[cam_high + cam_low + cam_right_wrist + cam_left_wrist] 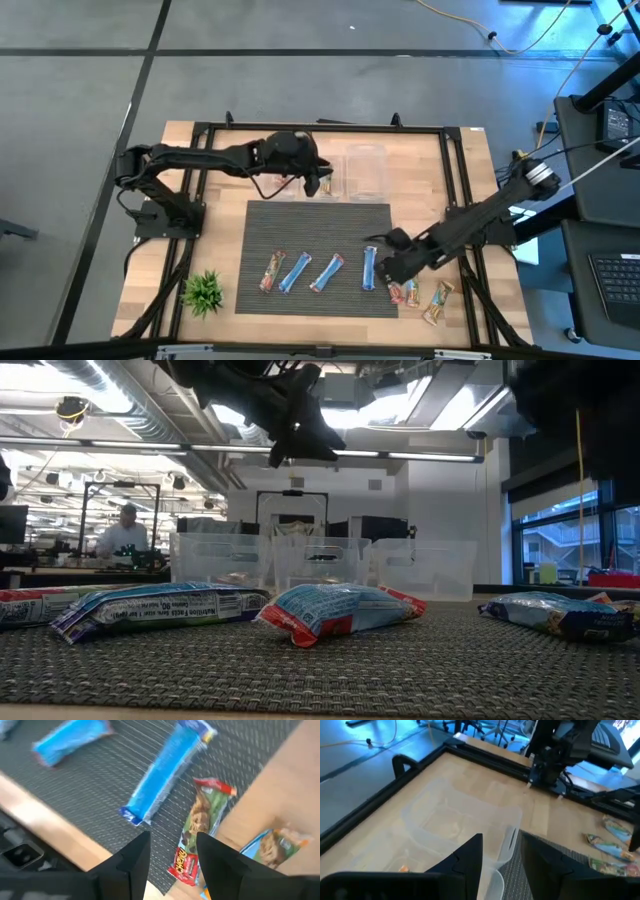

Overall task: Pick and place Granola Bars by type
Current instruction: Put the right blue granola bar into the right transparent bin

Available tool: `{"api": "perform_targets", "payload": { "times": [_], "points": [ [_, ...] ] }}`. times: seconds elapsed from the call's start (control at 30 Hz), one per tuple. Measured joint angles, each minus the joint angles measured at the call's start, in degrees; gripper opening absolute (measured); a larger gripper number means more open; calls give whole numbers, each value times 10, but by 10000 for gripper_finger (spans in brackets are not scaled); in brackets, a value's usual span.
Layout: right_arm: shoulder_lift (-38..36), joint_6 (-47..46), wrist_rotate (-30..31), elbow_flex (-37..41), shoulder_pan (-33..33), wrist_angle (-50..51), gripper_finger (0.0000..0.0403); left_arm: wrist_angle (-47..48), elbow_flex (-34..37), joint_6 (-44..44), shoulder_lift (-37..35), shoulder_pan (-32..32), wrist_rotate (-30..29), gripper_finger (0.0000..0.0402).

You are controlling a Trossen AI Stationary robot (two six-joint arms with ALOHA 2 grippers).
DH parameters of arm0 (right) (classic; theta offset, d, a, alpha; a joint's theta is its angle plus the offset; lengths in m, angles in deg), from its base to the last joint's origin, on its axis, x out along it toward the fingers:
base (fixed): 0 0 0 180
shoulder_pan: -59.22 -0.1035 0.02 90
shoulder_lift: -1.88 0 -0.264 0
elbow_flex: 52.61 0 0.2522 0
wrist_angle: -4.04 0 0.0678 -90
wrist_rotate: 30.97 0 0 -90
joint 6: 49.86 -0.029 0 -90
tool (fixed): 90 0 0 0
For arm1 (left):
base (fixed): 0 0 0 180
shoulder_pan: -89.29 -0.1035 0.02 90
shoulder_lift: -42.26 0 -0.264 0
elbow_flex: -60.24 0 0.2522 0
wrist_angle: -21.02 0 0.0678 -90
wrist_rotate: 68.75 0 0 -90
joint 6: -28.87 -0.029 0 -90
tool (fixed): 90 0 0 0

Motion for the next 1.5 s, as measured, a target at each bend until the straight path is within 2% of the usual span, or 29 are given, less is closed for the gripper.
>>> {"api": "perform_targets", "payload": {
  "times": [0.07,0.33,0.67,0.9,1.2,1.5],
  "points": [
    [20,-27,-4,0,0,-7,163,8,0,0,0,4,0,124],
    [68,-30,-3,0,5,-74,168,62,0,0,0,13,-1,125],
    [124,-28,8,0,30,-102,247,73,0,0,0,21,-2,124],
    [156,-29,8,0,46,-139,265,73,0,0,0,24,-2,123],
    [183,-34,6,-2,73,-149,236,73,0,0,0,24,-2,124],
    [183,-34,5,-1,81,-146,129,73,0,-18,0,24,-2,125]
  ]
}}
